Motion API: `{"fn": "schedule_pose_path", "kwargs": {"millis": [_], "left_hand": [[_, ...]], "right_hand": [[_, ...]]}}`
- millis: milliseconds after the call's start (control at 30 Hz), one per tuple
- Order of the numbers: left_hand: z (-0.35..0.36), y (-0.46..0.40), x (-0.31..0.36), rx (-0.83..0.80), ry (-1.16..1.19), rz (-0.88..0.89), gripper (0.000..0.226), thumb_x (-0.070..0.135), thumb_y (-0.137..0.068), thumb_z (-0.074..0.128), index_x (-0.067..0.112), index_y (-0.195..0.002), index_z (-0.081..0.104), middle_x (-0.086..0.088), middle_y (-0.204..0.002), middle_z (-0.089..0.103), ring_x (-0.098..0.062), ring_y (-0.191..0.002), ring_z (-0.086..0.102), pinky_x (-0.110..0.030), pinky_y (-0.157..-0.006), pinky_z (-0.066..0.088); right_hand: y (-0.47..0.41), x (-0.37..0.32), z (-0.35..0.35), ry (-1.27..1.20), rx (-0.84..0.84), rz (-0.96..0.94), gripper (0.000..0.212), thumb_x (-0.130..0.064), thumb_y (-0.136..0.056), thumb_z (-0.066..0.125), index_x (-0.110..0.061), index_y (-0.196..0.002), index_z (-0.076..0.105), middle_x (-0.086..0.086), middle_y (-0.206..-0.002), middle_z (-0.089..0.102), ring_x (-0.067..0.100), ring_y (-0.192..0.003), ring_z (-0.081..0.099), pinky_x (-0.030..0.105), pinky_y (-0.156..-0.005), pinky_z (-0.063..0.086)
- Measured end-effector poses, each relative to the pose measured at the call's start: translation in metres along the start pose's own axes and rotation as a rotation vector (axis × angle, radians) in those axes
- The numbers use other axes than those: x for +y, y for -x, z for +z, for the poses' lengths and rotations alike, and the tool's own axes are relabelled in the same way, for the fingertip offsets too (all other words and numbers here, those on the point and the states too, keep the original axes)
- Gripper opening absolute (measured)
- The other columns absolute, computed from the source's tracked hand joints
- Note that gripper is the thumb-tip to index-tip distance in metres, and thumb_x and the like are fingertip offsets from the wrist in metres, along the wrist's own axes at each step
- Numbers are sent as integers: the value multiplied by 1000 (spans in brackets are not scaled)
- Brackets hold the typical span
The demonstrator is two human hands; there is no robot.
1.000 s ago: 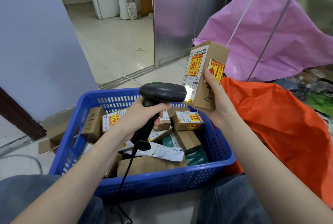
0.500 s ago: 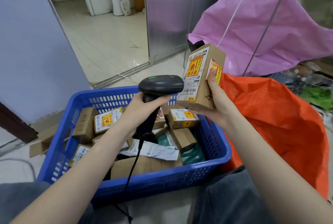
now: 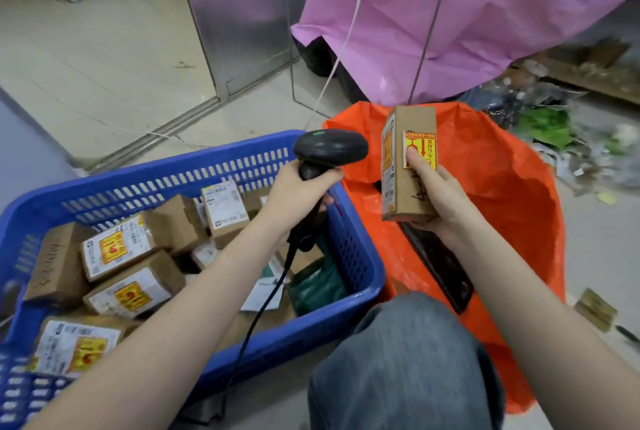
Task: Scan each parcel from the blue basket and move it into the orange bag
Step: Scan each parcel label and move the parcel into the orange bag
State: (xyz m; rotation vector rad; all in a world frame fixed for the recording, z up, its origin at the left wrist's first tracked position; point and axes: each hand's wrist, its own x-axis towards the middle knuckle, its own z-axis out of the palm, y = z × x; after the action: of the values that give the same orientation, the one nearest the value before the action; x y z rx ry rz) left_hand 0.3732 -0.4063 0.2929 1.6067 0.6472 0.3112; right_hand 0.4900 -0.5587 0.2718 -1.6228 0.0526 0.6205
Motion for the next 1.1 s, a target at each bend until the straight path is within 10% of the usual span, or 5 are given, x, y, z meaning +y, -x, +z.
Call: {"fn": "schedule_pose_path", "kwargs": {"millis": [167,333,600,867,1100], "left_hand": [[34,-29,-19,-43,-88,-18,17,15,-86,68,1,-93,64,-6,-66,57,0,-44,55,-17,-49,45],[49,-50,-37,-90,-138,-63,18,21,-86,68,16,-73,56,-2,-59,57,-7,-49,58,-25,-56,48],[50,-57,-50,-79,-134,-100,13,18,-87,66,9,-87,57,-6,-69,56,1,-42,55,-15,-49,47],[17,-46,-34,-5,-105,-43,10,18,-86,67,11,-89,60,-2,-68,58,1,-47,57,-16,-53,48],[-40,-31,-21,138,-40,-35,19,22,-86,67,10,-100,62,-2,-67,60,-3,-52,58,-15,-51,48]], "right_hand": [[-21,25,-30,32,77,115,41,-56,-83,63,-27,-110,56,-2,-92,66,19,-79,63,47,-92,49],[-37,47,-47,47,116,177,46,-41,-92,60,-18,-131,52,-1,-96,66,10,-71,61,26,-60,44],[-52,61,-51,118,159,171,53,-18,-91,60,-14,-141,45,7,-135,49,16,-107,42,40,-97,39],[-42,26,-23,93,87,83,45,-15,-90,60,-15,-134,51,5,-126,56,9,-91,53,40,-97,41],[-20,-17,31,124,-19,-55,46,-13,-88,61,-17,-133,51,6,-129,54,15,-114,47,41,-101,40]]}}
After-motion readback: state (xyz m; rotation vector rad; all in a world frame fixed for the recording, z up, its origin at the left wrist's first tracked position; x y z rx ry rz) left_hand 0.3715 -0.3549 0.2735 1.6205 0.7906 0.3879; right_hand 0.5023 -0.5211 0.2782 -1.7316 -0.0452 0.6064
